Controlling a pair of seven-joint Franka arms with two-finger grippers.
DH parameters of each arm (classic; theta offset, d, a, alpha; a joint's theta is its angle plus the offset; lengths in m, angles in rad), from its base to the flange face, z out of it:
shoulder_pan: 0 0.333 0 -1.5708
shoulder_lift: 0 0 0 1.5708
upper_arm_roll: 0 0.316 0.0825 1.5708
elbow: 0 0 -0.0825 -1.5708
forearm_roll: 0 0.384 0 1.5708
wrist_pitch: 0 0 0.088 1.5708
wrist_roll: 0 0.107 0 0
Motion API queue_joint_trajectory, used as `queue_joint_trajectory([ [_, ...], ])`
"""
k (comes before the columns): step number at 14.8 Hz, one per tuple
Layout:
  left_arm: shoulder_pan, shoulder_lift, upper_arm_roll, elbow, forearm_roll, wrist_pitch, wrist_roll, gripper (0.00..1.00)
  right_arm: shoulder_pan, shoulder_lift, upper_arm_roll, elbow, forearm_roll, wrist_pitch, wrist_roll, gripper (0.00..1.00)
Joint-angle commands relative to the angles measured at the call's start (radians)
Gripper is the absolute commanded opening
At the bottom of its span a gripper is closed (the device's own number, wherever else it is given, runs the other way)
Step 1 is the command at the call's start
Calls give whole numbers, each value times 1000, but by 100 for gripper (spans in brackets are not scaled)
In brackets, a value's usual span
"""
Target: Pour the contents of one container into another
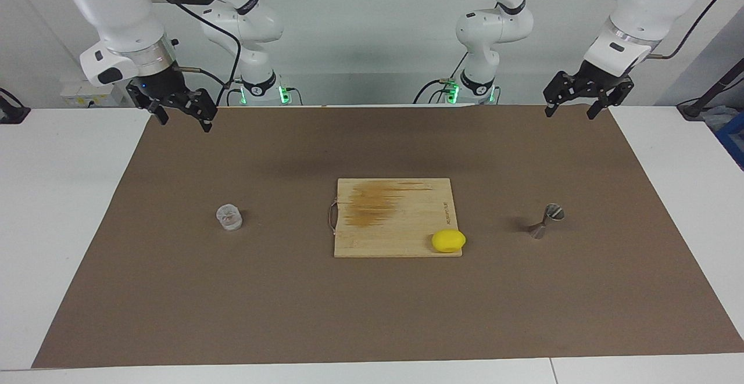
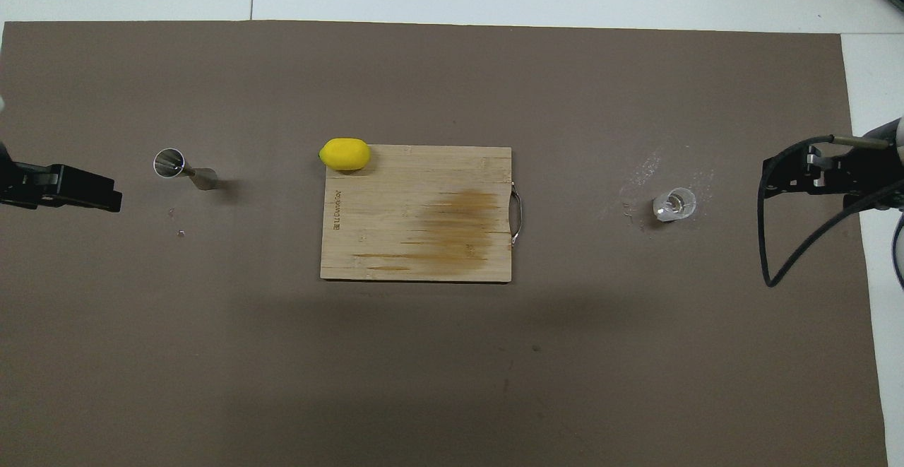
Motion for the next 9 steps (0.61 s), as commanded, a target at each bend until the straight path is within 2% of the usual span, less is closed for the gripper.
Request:
queue_joint_trajectory([
  [1,1,-7,-4,0,-10,-7,-7,100,-4,-26,5,-29,9,1,-27,100],
  [7,9,-18,-4,-10,-10,-5,-15,100,-8,-29,5,-28,54,7,-39,100],
  [9,19,-36,-3,-70,-16,45,-103,100,-8,-29,5,-29,54,1,-64,100],
])
